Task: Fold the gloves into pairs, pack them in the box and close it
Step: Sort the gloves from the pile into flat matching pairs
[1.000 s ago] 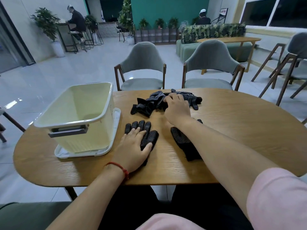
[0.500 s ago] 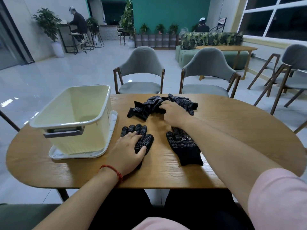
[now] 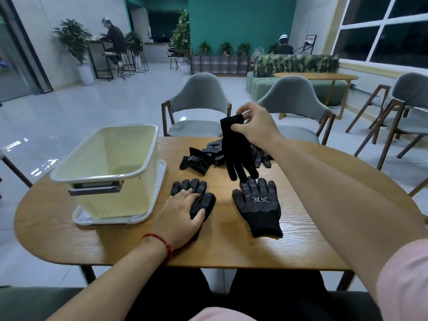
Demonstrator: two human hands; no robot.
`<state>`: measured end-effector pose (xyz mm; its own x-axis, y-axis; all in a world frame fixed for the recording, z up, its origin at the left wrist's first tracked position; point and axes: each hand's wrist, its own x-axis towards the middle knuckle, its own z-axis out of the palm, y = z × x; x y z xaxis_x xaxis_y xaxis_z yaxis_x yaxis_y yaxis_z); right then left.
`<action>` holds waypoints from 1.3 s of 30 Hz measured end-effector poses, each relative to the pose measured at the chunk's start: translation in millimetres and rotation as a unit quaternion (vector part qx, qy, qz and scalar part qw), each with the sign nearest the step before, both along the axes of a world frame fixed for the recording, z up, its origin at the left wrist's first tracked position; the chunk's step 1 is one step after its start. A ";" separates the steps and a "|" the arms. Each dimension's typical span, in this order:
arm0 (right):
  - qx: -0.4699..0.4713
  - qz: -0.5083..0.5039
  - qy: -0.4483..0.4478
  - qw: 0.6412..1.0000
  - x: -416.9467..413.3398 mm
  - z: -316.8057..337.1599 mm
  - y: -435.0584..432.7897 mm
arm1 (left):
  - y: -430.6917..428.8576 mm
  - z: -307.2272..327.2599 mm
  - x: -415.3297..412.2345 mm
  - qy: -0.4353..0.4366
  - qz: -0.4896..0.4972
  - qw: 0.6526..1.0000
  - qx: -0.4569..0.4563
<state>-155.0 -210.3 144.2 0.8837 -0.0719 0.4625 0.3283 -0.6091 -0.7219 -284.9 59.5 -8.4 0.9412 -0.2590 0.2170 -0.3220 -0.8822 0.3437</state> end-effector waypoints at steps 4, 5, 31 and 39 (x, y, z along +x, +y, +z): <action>-0.021 0.046 0.035 0.998 -0.9 3.0 -2.7 | -0.8 1.9 -1.1 -0.001 0.001 1.000 0.003; -0.034 0.048 0.036 0.998 -2.0 3.7 -3.6 | -1.2 2.6 -1.6 -0.002 0.001 1.000 0.005; -0.015 0.060 -0.044 0.997 -5.9 -8.0 73.8 | 4.3 6.3 -5.8 -0.004 -0.007 0.998 -0.062; -0.095 0.170 -0.020 0.981 -23.6 -46.1 97.0 | 4.7 5.7 -6.3 0.010 -0.001 0.998 -0.054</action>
